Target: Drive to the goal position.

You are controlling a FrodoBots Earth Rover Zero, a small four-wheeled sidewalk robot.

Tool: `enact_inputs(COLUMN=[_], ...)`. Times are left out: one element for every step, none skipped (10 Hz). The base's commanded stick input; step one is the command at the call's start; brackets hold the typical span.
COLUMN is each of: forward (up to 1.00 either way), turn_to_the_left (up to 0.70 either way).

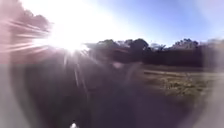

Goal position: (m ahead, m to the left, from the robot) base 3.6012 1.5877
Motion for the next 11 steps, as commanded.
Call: enact_inputs(forward=[0.85, 0.85, 0.85, 0.85, 0.85, 0.85, 0.85, 0.85, 0.85, 0.85, 0.85], turn_to_the_left=[-0.30, -0.34, -0.34, -0.34, -0.25, -0.15, -0.05, 0.00, 0.00, 0.00, 0.00])
